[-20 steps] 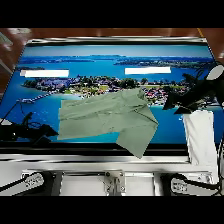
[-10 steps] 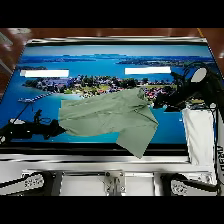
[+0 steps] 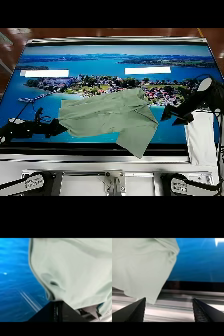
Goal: Fold the shirts.
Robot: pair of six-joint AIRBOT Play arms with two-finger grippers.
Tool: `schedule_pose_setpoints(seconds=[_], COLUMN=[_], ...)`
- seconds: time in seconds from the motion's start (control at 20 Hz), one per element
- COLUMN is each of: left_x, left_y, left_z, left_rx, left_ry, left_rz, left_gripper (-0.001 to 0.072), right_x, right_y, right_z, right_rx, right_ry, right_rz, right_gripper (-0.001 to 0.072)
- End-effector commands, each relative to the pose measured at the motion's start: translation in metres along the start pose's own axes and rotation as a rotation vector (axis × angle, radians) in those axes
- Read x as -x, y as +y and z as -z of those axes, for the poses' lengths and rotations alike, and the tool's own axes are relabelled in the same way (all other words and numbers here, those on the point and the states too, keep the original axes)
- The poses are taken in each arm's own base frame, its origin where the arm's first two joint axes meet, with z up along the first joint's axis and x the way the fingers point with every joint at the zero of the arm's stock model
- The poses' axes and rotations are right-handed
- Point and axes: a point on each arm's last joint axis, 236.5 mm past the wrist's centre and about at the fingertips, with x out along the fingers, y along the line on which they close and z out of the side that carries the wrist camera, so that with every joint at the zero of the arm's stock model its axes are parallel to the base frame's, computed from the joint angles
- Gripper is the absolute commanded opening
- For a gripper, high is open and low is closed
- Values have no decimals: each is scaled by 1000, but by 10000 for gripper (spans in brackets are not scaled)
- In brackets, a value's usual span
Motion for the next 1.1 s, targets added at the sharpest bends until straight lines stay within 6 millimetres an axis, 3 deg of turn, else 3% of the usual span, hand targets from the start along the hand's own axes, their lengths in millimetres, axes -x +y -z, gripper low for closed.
schedule_pose_setpoints(seconds=[0.0, 0.25, 0.5, 0.55, 0.6, 0.7, 0.75, 0.8, 0.9, 0.95, 1.05], left_x=[8, 14, 16, 16, 16, 17, 18, 22, 43, 63, 124], left_y=[-16, -38, -50, -51, -51, -51, -52, -55, -75, -96, -155], left_z=[7, 4, -3, -3, -4, -4, -7, -12, -31, -42, -61], left_rx=[-69, -50, -20, -18, -17, -18, -22, -37, -105, -176, -345], left_ry=[12, -9, -39, -39, -40, -42, -48, -65, -132, -184, -342], left_rz=[38, 115, 166, 169, 171, 170, 171, 172, 182, 194, 218], left_gripper=[34, 35, 35, 35, 35, 35, 34, 34, 33, 33, 33], right_x=[-45, -73, -106, -111, -114, -109, -100, -85, -36, -3, 92], right_y=[-3, 0, 10, 12, 14, 18, 22, 28, 51, 69, 111], right_z=[-1, -40, -43, -44, -44, -43, -42, -44, -52, -55, -55], right_rx=[-110, -140, -90, -83, -72, -48, -13, 39, 192, 290, 447], right_ry=[-24, -212, -167, -161, -160, -159, -166, -193, -306, -385, -623], right_rz=[-94, -101, -73, -68, -61, -62, -65, -68, -83, -99, -123], right_gripper=[690, 690, 689, 616, 416, 151, 66, 66, 66, 65, 65])
